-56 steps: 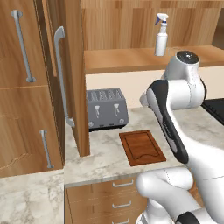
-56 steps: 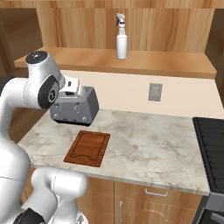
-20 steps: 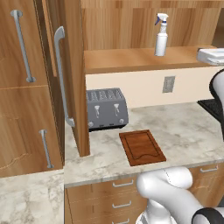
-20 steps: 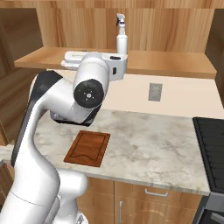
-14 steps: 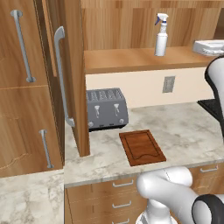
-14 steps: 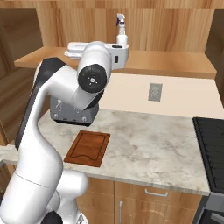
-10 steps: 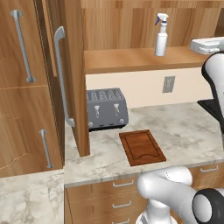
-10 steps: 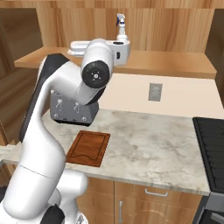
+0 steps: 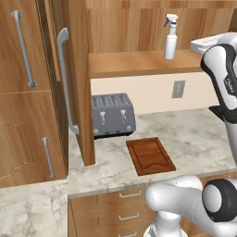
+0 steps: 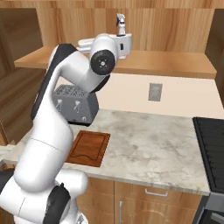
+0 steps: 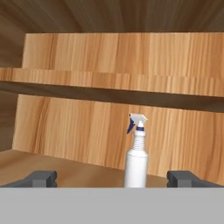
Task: Grab the spray bottle from the cabinet, then place it next to the cutting board for sanitizing. Then grab the dish brush from the countertop next to the sink and place it next to the cutting board.
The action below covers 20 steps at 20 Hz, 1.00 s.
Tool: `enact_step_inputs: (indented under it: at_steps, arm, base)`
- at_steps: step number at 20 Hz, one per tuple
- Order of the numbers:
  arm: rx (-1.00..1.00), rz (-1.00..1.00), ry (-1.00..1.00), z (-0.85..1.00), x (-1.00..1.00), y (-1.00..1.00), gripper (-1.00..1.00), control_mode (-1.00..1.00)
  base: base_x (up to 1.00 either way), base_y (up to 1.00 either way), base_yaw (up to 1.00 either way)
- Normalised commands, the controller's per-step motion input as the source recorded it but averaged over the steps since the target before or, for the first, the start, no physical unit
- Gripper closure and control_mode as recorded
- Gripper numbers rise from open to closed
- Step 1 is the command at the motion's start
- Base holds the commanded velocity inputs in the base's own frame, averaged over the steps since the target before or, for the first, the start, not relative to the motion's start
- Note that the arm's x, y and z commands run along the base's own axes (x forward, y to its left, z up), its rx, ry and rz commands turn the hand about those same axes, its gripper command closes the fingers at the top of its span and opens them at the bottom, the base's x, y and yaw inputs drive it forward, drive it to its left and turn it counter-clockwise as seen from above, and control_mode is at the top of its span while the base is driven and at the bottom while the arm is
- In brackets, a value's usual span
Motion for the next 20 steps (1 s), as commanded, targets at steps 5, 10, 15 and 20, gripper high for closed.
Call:
enact_step_inputs:
  at_steps: [5, 10, 15, 20]
  arm:
    - [0.01, 0.00, 0.00, -0.02, 0.46, 0.00, -1.00, -1.00]
    - [0.00, 0.00, 0.00, -0.01, 0.44, 0.00, -1.00, -1.00]
    - [0.00, 0.00, 0.00, 0.00, 0.25, 0.00, -1.00, -1.00]
    - [0.00, 0.00, 0.00, 0.00, 0.42, 0.00, -1.00, -1.00]
  base:
    - [0.00, 0.00, 0.00]
    - [0.00, 0.00, 0.00]
    - [0.00, 0.00, 0.00]
    - [0.00, 0.00, 0.00]
